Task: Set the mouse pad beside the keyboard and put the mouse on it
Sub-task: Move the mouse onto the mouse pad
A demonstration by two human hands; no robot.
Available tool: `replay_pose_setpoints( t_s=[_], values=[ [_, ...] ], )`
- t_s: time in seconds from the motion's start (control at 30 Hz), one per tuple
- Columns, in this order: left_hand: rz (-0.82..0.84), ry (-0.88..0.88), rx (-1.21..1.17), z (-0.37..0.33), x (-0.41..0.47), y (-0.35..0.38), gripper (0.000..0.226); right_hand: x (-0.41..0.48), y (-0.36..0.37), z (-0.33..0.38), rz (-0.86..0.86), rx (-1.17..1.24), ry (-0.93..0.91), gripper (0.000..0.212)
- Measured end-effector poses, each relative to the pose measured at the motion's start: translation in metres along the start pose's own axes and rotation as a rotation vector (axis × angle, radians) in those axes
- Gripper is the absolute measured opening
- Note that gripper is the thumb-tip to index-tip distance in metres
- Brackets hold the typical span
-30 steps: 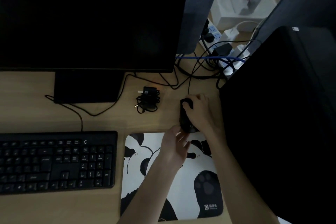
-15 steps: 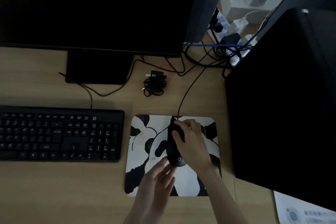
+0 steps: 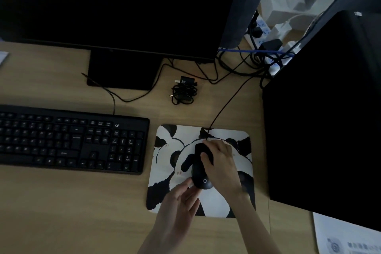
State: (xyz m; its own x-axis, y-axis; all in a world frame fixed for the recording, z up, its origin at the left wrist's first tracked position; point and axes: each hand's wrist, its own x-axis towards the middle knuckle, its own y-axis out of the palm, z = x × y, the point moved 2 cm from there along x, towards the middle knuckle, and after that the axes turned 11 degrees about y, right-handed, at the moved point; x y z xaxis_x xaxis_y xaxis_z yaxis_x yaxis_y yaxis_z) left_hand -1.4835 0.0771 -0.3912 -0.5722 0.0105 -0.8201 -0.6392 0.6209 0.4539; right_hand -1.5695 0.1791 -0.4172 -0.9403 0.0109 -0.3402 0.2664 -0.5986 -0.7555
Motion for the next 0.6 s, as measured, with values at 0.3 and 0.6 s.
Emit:
replay_pose_setpoints(
  t_s=[0.3,0.6],
  values=[
    [-0.052,0.001,0.123,-0.008,0.013,-0.007,0.028,0.008,-0.01,0.002,0.052,-0.02,-0.006,0.039],
    [-0.08,0.532,0.546,-0.13,0.082,0.045,0.038,0.08,-0.039,0.041,0.084,0.775,0.229,0.041]
  ],
)
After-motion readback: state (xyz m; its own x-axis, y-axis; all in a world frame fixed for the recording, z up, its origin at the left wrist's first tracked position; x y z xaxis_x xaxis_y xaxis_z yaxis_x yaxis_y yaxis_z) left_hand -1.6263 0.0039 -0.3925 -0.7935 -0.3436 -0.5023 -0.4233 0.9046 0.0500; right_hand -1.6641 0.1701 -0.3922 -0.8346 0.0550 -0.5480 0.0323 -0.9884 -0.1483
